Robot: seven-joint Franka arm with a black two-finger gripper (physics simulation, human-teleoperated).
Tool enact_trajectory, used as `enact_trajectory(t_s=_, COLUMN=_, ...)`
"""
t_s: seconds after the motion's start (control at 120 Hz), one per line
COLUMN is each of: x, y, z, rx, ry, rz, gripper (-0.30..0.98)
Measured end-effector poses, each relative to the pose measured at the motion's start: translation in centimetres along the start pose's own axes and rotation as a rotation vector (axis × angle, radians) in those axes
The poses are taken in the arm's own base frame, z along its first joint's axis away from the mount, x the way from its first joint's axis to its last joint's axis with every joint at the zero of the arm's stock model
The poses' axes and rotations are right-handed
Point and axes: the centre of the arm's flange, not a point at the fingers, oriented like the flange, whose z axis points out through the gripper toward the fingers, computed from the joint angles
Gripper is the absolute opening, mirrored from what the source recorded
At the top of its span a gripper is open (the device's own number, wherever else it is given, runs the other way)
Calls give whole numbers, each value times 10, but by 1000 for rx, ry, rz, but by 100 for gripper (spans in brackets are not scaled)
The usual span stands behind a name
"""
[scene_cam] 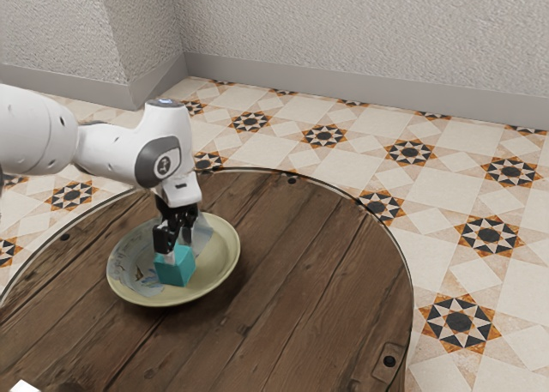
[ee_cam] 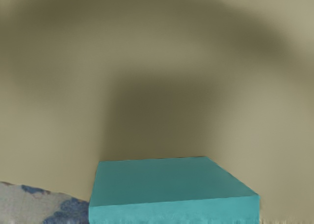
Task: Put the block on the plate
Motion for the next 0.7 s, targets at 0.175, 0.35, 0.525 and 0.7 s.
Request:
enact_trajectory(t_s=0.175, x=11, y=4, z=-76, rx=90, ry=60, rz=-4, gripper=65)
enact_trajectory(t_s=0.35, x=37, y=2, z=-186, rx=172, ry=106, rz=-40, gripper=67)
enact_trajectory(t_s=0.525, x=34, y=25, z=-258, rx=192, ry=128, rz=-88, gripper=68)
enact_trajectory(t_s=0.7, x=30, y=34, z=-273, rx=165, ry=129, rz=-136, gripper=68)
